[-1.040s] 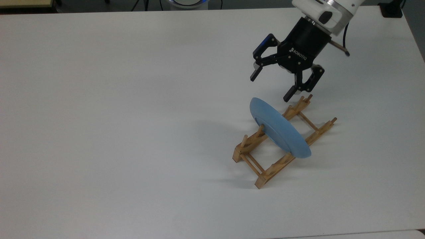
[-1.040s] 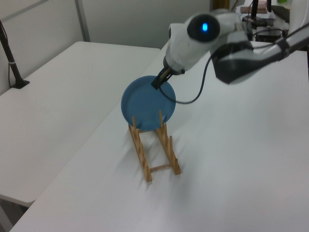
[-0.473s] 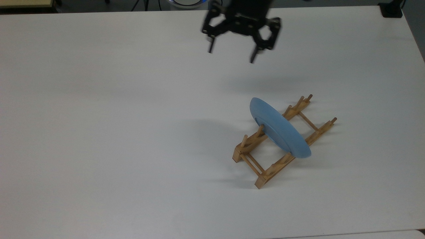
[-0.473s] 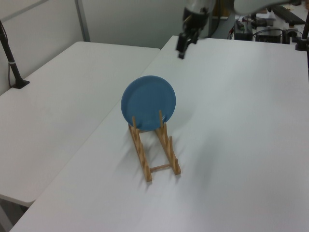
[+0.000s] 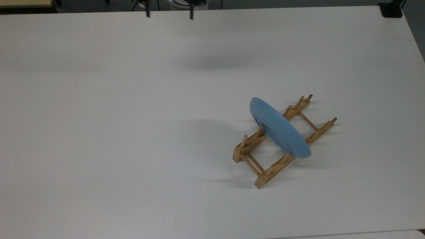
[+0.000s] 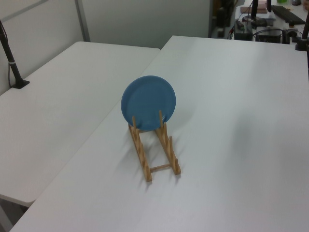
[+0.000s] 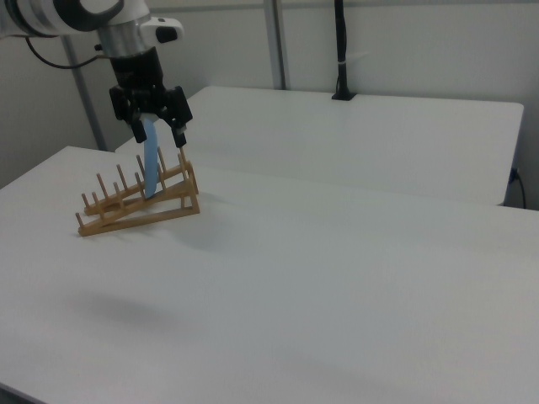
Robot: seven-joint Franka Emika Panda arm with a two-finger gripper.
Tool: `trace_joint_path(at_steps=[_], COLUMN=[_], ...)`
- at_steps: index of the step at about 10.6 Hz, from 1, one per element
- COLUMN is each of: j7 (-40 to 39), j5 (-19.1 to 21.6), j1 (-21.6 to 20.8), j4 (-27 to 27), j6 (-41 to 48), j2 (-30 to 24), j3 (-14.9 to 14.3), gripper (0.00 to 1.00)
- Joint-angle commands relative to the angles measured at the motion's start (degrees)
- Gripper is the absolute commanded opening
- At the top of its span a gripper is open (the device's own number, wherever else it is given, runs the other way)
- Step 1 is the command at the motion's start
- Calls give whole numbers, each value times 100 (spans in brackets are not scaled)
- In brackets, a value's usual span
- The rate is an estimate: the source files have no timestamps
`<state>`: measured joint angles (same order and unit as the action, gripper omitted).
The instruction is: Place plate in plate rack
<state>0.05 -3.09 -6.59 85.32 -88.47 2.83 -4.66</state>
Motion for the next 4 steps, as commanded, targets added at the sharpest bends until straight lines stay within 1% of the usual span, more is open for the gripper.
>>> trace_joint_path(at_steps=[1,4], j7=[-225,-207], j5=[106,89], j1=[508,509], j4=[599,564], j6=[110,58], j2=[-458,-424], j3=[334,317], gripper=[100,100])
